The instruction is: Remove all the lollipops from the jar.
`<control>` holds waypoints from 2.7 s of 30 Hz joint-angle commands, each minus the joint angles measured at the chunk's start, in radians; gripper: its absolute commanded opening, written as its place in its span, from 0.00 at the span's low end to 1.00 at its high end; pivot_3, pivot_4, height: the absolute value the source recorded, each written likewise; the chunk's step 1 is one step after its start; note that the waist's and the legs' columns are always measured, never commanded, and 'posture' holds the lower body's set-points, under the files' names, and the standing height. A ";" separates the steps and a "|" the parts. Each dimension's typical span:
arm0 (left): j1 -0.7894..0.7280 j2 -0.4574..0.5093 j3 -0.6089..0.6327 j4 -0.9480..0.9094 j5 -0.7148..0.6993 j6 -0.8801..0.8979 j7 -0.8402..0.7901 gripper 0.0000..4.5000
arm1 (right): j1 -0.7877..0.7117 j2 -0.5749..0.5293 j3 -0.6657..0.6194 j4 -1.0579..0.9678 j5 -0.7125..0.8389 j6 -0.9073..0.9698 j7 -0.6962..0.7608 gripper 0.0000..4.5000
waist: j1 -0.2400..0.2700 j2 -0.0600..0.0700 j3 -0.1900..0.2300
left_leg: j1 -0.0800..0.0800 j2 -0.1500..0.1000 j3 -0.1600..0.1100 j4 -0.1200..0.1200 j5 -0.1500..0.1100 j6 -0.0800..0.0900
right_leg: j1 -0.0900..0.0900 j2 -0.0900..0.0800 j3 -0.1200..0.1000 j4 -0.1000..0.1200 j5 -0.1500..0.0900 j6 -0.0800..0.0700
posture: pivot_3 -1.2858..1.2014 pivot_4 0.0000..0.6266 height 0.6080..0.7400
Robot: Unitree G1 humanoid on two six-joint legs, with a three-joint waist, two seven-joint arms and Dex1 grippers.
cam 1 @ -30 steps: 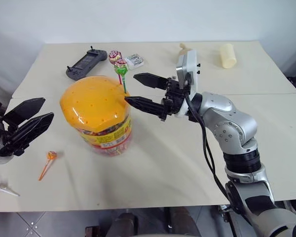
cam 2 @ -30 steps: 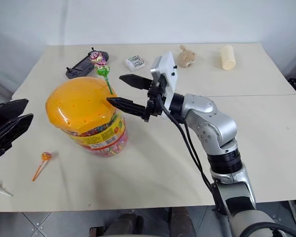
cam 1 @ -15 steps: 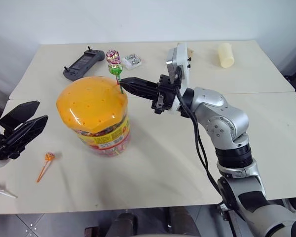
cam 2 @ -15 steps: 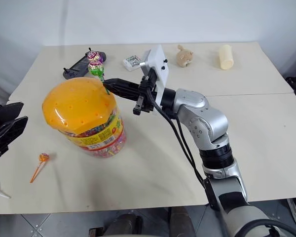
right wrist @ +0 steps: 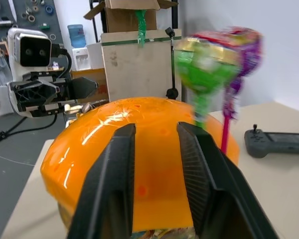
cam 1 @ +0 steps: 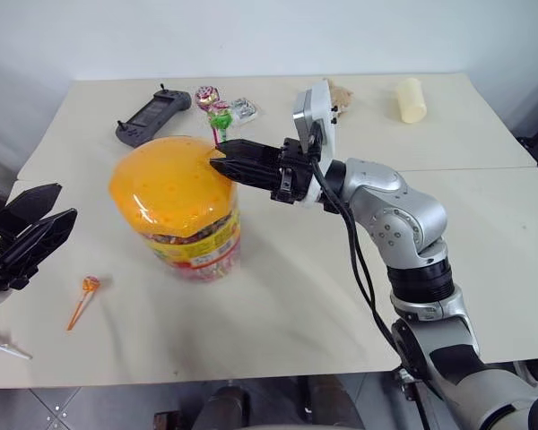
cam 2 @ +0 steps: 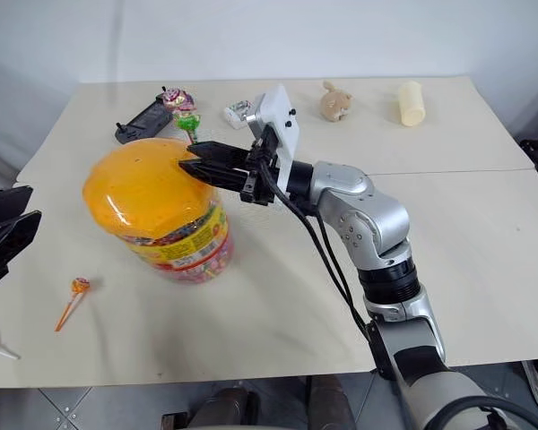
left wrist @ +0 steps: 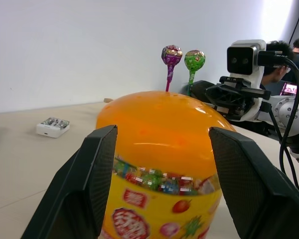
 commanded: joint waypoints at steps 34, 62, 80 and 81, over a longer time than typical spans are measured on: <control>0.007 -0.010 -0.004 -0.064 -0.025 -0.042 -0.044 0.69 | -0.089 0.033 -0.313 0.107 0.177 -0.100 0.005 0.01 | 0.001 0.000 0.000 | 0.000 0.000 0.000 0.000 0.000 0.000 | 0.000 0.000 0.001 0.000 0.000 0.000 | 0.52 0.24 1.00; 0.048 0.059 -0.045 -0.039 0.072 -0.037 -0.187 0.69 | 0.484 -0.691 -0.293 0.506 -0.321 -0.373 0.239 0.50 | 0.031 0.002 0.000 | 0.001 0.001 0.004 0.001 -0.002 0.002 | 0.003 0.000 0.005 -0.006 0.001 0.000 | 0.52 0.24 1.00; 0.083 -0.066 0.037 -0.003 0.027 -0.067 -0.048 0.69 | -0.102 -0.094 -0.127 0.142 0.009 -0.012 0.021 0.58 | 0.014 0.005 0.002 | -0.001 0.003 -0.003 0.001 -0.002 -0.002 | 0.000 0.003 0.003 -0.002 0.001 -0.004 | 0.52 0.24 1.00; 0.089 -0.068 0.039 -0.006 0.026 -0.068 -0.048 0.69 | -0.119 -0.074 -0.115 0.144 0.007 -0.001 0.011 0.58 | 0.013 0.005 0.002 | -0.001 0.002 -0.003 0.001 -0.003 -0.001 | 0.000 0.002 0.003 -0.002 0.001 -0.004 | 0.52 0.24 1.00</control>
